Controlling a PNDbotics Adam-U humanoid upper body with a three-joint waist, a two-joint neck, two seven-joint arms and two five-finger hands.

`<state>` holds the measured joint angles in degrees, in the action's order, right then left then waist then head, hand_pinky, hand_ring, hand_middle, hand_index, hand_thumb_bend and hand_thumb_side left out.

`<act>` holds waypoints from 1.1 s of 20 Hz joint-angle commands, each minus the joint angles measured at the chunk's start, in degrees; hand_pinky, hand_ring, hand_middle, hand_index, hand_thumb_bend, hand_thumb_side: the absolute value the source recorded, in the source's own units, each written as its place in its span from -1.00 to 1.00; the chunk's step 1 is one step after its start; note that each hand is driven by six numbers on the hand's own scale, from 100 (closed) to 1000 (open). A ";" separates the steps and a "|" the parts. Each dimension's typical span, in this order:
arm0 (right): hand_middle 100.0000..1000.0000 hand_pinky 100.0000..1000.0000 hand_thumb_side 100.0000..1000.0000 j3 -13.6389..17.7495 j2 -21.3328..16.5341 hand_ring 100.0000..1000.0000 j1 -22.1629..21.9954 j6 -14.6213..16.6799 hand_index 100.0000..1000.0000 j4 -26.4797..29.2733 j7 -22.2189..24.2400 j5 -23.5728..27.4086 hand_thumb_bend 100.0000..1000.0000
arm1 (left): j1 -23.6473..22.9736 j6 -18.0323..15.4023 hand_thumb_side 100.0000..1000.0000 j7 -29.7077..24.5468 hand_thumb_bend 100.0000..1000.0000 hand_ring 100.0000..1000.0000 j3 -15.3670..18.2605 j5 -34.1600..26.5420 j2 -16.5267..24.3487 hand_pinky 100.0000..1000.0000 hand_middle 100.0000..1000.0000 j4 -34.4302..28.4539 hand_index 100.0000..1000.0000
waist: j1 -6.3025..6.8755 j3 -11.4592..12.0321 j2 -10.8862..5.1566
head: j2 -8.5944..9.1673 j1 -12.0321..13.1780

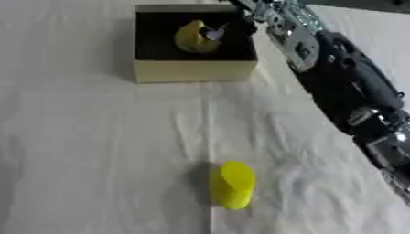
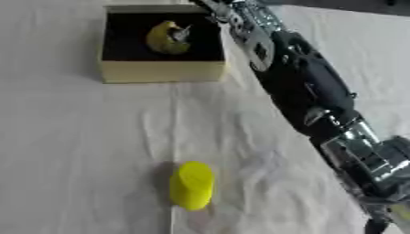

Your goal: Pick up objects on the table and place them in the box.

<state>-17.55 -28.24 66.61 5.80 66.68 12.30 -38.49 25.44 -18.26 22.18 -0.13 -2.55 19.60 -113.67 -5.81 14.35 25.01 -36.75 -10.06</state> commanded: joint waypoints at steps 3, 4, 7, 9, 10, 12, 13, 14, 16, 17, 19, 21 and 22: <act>0.57 0.68 -0.47 -1.02 -8.05 0.52 -1.70 -3.83 0.75 17.46 2.08 8.56 -0.45 | 0.29 -0.20 0.47 0.34 -0.98 0.73 0.49 0.20 1.14 0.64 0.48 -0.92 0.65 | 0.29 -0.19 -1.36 | -0.28 0.96; 0.56 0.67 -0.57 -1.51 -8.78 0.51 -1.50 -4.19 0.75 18.90 2.16 9.33 -0.42 | 0.25 -0.19 0.46 0.39 -0.98 0.73 0.54 0.24 1.18 0.64 0.48 -0.92 0.65 | 0.36 -0.59 -1.62 | -0.56 1.58; 0.56 0.67 -0.53 -4.76 -12.44 0.52 -3.29 -2.64 0.75 23.16 0.37 11.85 -0.40 | 0.20 -0.12 0.46 0.65 -0.98 0.73 0.81 0.38 1.25 0.64 0.48 -0.92 0.65 | 0.68 -1.63 -1.98 | -0.80 2.67; 0.56 0.66 -0.48 -7.04 -15.26 0.53 -5.89 -0.96 0.75 26.07 -0.38 13.63 -0.38 | 0.36 -0.16 0.45 0.69 -0.97 0.73 0.80 0.41 1.23 0.64 0.48 -0.92 0.65 | 0.87 -1.72 -2.19 | -0.80 2.68; 0.56 0.66 -0.44 -8.27 -16.54 0.53 -7.16 -0.16 0.76 27.40 -0.27 14.45 -0.38 | 0.39 -0.18 0.45 0.70 -0.97 0.73 0.81 0.43 1.28 0.64 0.48 -0.92 0.65 | 0.97 -1.76 -2.27 | -0.84 2.81; 0.56 0.66 -0.40 -10.85 -18.71 0.53 -9.76 1.46 0.76 30.05 0.84 16.08 -0.39 | 0.26 -0.18 0.45 0.74 -0.98 0.73 0.85 0.46 1.40 0.64 0.48 -0.92 0.65 | 1.22 -1.98 -2.44 | -1.11 3.18; 0.56 0.67 -0.39 -11.99 -19.57 0.53 -11.03 2.25 0.76 31.34 1.47 16.87 -0.40 | 0.16 -0.16 0.45 0.76 -0.98 0.73 0.87 0.48 1.43 0.64 0.48 -0.92 0.65 | 1.35 -2.18 -2.52 | -1.30 3.42; 0.56 0.67 -0.37 -12.83 -20.43 0.53 -12.27 3.03 0.76 32.60 2.13 17.64 -0.41 | 0.04 -0.14 0.45 0.76 -0.98 0.73 0.88 0.49 1.43 0.64 0.48 -0.92 0.65 | 1.47 -2.49 -2.60 | -1.48 3.71; 0.56 0.67 -0.34 -13.29 -22.19 0.53 -14.77 4.57 0.76 35.11 3.59 19.19 -0.44 | -0.19 -0.11 0.46 0.71 -0.98 0.73 0.83 0.42 1.39 0.64 0.48 -0.92 0.65 | 1.68 -3.00 -2.69 | -1.73 4.20; 0.56 0.67 -0.34 -13.11 -23.02 0.53 -15.95 5.30 0.76 36.30 4.29 19.92 -0.44 | -0.30 -0.07 0.46 0.69 -0.98 0.73 0.87 0.45 1.42 0.64 0.48 -0.92 0.65 | 1.76 -3.23 -2.72 | -1.89 4.37; 0.57 0.68 -0.30 -12.58 -24.65 0.52 -18.47 6.86 0.76 38.83 5.81 21.35 -0.48 | -0.52 -0.02 0.46 0.76 -0.98 0.73 0.99 0.54 1.46 0.64 0.48 -0.92 0.65 | 1.94 -3.71 -2.74 | -2.10 4.58; 0.58 0.69 -0.27 -11.98 -25.92 0.53 -21.26 8.57 0.77 41.61 7.51 22.12 -0.51 | -0.65 0.03 0.46 0.78 -0.99 0.73 0.97 0.60 1.52 0.64 0.48 -0.92 0.65 | 2.12 -4.07 -2.78 | -2.41 4.69; 0.58 0.69 -0.26 -11.64 -26.48 0.53 -22.72 9.47 0.77 43.07 8.41 22.17 -0.52 | -0.64 0.04 0.46 0.77 -0.99 0.73 0.94 0.60 1.53 0.64 0.48 -0.92 0.65 | 2.19 -4.17 -2.79 | -2.49 4.68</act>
<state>-30.38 -52.23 43.46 14.17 107.25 19.83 -17.20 24.60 -18.25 22.86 0.25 -2.07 19.67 -113.67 -3.90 10.21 23.92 -38.83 -5.60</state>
